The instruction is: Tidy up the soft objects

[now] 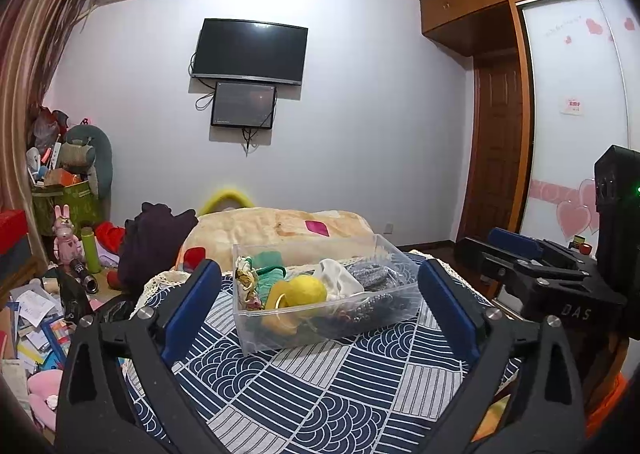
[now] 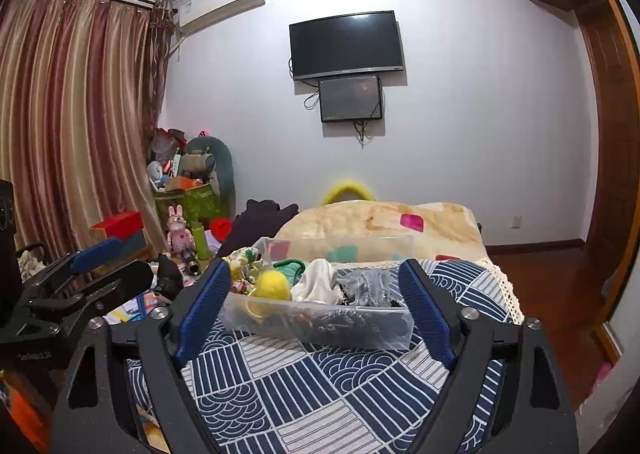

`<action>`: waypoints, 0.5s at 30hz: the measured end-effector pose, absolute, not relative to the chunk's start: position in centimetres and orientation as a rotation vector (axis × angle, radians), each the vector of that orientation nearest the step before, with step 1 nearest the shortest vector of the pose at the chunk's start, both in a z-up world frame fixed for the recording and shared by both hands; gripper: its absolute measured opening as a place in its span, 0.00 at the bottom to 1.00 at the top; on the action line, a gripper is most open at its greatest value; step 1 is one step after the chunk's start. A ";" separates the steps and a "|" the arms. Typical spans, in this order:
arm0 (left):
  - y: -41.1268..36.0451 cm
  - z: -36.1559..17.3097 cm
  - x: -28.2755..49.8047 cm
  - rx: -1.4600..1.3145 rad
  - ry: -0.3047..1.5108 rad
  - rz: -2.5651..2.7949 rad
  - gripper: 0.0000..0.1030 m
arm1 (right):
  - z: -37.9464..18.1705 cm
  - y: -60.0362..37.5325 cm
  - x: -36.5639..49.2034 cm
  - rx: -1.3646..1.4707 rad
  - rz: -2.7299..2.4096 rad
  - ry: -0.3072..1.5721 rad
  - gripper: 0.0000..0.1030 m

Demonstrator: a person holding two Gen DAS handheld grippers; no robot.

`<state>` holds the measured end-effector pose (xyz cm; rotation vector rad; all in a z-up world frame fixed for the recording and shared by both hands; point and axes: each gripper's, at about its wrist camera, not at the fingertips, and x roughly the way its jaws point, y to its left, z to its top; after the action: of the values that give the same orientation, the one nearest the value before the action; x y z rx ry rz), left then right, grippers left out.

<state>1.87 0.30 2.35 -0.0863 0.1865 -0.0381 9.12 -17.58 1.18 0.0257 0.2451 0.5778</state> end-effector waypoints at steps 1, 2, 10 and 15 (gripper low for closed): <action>0.3 2.3 1.9 -0.086 0.185 -0.035 0.99 | 1.1 -17.6 9.1 0.028 0.576 0.244 0.88; 0.3 2.3 1.9 -0.088 0.184 -0.033 0.99 | 1.2 -17.6 9.1 0.029 0.575 0.241 0.89; 0.4 2.1 2.1 -0.097 0.195 -0.027 1.00 | 1.3 -17.8 9.2 0.029 0.566 0.239 0.92; 0.5 2.1 2.1 -0.095 0.191 -0.025 1.00 | 1.2 -17.9 9.2 0.030 0.561 0.233 0.95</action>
<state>2.11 0.49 2.12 -0.0952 0.1914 -0.0248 9.21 -17.88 1.19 0.0303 0.2326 0.5609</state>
